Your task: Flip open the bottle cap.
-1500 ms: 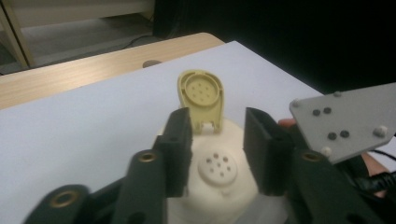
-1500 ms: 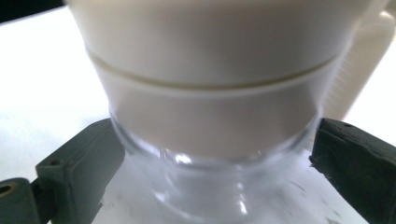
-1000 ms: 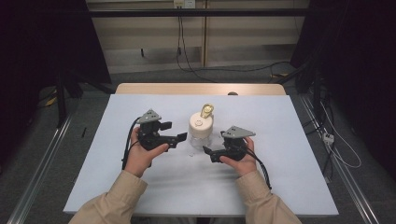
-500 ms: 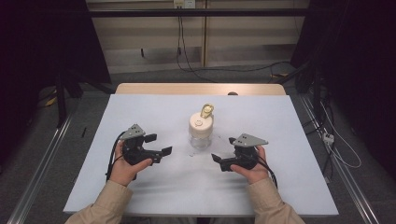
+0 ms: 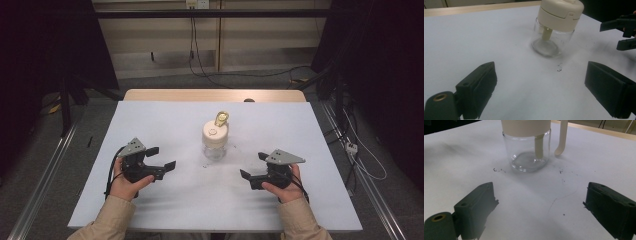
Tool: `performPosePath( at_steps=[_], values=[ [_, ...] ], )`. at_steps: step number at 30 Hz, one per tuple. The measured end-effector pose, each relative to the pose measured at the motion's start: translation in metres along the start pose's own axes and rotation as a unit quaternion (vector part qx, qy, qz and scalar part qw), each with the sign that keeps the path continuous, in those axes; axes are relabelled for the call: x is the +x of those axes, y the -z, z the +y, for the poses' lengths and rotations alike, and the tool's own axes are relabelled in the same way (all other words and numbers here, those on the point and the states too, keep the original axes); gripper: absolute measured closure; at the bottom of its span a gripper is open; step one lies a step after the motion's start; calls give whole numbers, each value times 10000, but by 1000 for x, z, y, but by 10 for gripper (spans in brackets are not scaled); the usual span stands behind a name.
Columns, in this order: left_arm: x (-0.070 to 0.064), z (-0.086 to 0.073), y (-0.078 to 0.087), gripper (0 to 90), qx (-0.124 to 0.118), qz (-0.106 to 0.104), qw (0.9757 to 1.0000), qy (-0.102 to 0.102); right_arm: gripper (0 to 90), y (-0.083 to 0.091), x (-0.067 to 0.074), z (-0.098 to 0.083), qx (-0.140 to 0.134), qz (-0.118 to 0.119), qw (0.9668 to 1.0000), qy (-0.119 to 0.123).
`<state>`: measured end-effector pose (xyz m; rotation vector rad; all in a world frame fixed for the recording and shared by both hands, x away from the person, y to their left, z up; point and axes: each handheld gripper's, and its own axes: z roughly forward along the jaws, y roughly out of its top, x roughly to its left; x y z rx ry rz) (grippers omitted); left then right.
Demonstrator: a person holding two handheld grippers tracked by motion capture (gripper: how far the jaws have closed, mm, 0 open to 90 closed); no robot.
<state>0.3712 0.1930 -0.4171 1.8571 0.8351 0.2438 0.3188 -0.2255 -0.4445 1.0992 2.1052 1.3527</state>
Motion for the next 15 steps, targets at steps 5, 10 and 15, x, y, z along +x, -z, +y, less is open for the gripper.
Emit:
performPosePath(
  at_steps=[5,10,15],
  values=[
    [3,-6,6,101,-2,66,10000,8,84,6,-2,-5,40,-29,10000,20],
    [6,-12,11,96,23,123,9999,28,84,13,-4,-8,29,-107,9999,12],
    [8,-17,17,90,4,158,9999,36,84,20,-7,-13,24,-170,9999,-18]
  ],
)
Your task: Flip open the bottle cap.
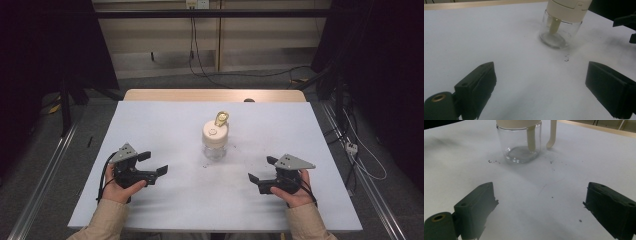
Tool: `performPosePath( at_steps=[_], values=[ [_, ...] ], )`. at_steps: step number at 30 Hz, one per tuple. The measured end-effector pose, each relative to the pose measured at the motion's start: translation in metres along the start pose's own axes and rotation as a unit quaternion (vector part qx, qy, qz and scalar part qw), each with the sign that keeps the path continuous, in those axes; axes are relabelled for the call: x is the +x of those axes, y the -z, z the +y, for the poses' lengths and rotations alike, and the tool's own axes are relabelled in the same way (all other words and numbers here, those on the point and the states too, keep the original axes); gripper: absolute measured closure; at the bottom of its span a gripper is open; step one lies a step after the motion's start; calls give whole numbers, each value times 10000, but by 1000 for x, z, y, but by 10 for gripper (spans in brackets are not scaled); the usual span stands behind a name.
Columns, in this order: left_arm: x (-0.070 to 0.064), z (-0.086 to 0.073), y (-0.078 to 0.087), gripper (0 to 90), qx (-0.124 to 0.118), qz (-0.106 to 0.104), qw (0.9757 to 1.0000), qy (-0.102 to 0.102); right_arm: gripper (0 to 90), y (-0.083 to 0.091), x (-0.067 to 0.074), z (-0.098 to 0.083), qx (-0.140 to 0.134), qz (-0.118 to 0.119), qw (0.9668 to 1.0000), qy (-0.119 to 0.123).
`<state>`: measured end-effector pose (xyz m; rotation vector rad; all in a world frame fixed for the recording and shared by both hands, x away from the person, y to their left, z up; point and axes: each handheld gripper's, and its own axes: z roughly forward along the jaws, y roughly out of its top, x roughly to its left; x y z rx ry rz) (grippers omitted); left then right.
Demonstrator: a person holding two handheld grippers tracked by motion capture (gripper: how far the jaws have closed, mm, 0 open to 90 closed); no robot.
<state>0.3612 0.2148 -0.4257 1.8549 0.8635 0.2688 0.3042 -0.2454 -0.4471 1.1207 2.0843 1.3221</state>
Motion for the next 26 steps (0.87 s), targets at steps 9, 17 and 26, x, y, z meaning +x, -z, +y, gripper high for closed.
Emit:
performPosePath(
  at_steps=[9,17,26],
  values=[
    [5,-8,8,90,10,172,9998,43,84,11,-7,-7,14,-146,9999,-25],
    [7,-13,12,90,-18,172,9998,-13,84,19,-10,-13,44,-209,9998,-18],
    [11,-14,13,90,-44,218,9997,70,84,19,-8,-15,49,-202,9998,-23]
  ],
)
